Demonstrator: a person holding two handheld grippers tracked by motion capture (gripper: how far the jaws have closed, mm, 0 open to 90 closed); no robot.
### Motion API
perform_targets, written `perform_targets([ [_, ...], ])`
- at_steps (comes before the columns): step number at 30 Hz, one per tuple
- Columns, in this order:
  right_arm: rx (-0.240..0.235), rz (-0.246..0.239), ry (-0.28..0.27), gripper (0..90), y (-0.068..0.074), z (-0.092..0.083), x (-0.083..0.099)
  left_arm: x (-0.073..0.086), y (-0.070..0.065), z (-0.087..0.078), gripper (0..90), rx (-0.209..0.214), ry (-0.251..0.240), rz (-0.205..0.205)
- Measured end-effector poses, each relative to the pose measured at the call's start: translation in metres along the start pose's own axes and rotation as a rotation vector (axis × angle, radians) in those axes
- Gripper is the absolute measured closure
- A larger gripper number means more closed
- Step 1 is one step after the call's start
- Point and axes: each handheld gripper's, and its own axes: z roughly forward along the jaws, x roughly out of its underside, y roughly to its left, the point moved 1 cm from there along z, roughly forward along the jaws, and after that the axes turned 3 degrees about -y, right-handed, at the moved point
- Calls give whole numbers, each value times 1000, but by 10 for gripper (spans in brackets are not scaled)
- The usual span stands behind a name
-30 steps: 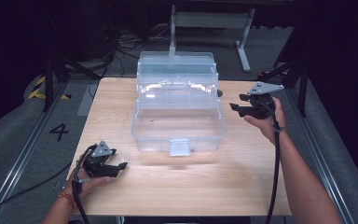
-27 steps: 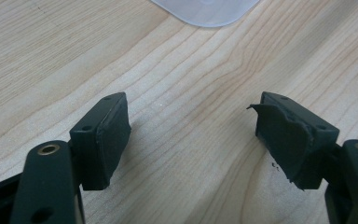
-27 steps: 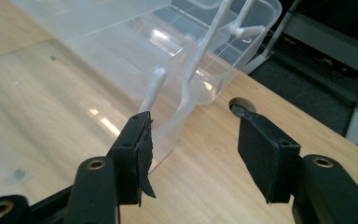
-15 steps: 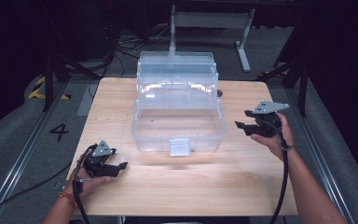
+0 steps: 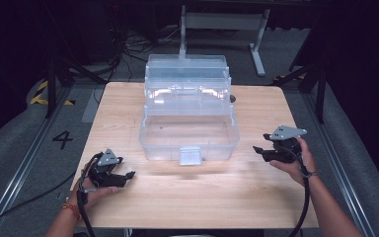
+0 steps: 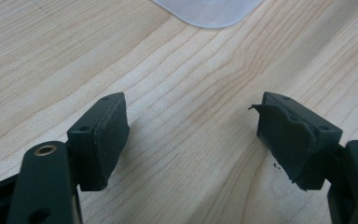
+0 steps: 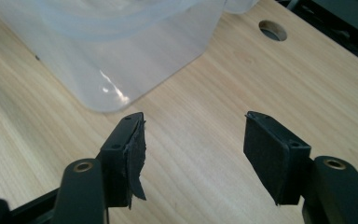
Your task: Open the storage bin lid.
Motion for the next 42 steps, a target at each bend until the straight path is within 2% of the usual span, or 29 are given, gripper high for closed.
perform_targets([
  [12, 2, 25, 34, 360, 10, -6, 43, -1, 1, 1, 250, -3, -5, 3],
  [15, 0, 64, 43, 342, 13, -11, 61, -2, 1, 1, 245, 3, 3, 3],
  [19, -9, 93, 54, 333, 18, -16, 79, -2, 1, 1, 245, 2, 3, 3],
  [21, 18, 101, 58, 326, 20, -17, 85, -2, 1, 1, 244, 2, 3, 2],
  [23, 21, 111, 49, 326, 20, -19, 89, -2, 1, 1, 244, 0, 3, 1],
  [25, -10, 157, 29, 307, 21, -22, 97, -1, 1, 1, 243, -4, 2, 0],
  [29, -7, 187, 31, 281, 21, -20, 105, -1, 1, 1, 243, -4, 3, 0],
  [31, -20, 226, 2, 276, 20, -20, 109, -1, 0, 1, 242, -7, 3, -1],
  [34, -31, 247, 12, 261, 17, -20, 111, -1, 0, 1, 241, -8, 3, -3],
  [42, -39, 243, 13, 248, 17, -20, 111, -2, 0, 1, 239, -6, 4, -2],
])
